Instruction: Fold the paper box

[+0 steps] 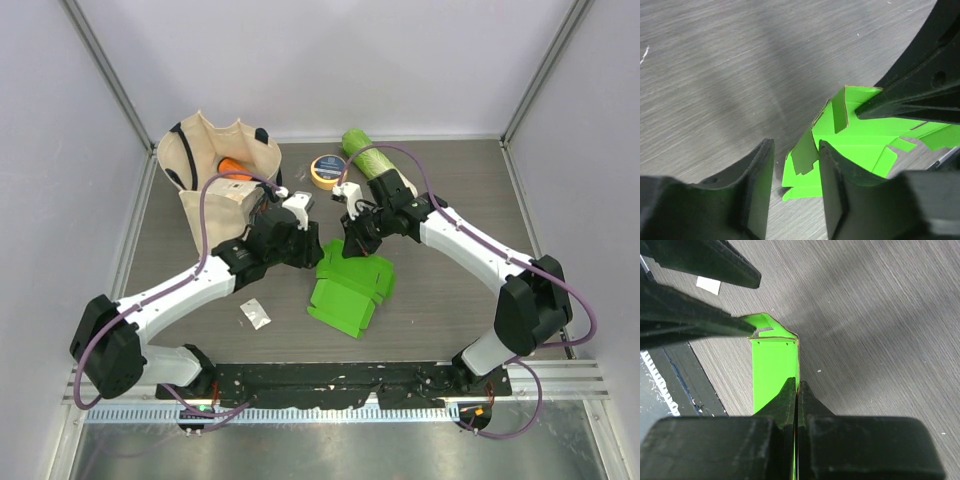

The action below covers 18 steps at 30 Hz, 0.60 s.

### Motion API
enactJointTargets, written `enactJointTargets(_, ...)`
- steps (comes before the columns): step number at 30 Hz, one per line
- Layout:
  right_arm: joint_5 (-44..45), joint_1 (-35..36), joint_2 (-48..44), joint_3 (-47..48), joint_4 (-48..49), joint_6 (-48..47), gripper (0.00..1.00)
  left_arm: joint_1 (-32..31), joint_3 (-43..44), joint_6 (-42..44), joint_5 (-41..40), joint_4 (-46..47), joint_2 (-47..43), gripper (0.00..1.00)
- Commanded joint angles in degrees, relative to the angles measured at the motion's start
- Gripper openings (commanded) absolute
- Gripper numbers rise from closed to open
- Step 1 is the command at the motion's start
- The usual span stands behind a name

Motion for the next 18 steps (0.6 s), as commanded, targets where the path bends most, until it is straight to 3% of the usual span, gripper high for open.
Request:
enactJointTargets(1, -0.92, -0.01, -0.42, 1.68, 0.7, -2.55, 0.01, -0.2, 0.95, 1.1, -2.65, 4.09, 1.36, 0.34)
enactJointTargets(7, 1.89, -0.01, 0.28, 1.6, 2.36, -4.31, 0.02, -0.2, 0.78, 3.03, -4.22, 6.11, 3.39, 0.06)
enactJointTargets(9, 6.78, 0.16, 0.28, -0.24, 7.36, -3.61, 0.1, -0.28, 0.16, 3.03, -6.24, 7.51, 3.92, 0.0)
enactJointTargets(12, 10.4, 0.6, 0.9, -3.05, 14.47, -1.59, 0.33, -0.28, -0.89, 1.28, -11.6, 10.05, 5.68, 0.0)
enactJointTargets(14, 12.34, 0.78, 1.42, -3.77, 17.21, 0.69, 0.38, -0.2, -1.86, 0.66, -13.72, 11.9, 6.55, 0.0)
enactJointTargets(18, 25.51, 1.13, 1.16, -3.77, 16.79, 10.33, 0.51, -0.29, -4.67, 0.75, -16.53, 16.47, 7.26, 0.0)
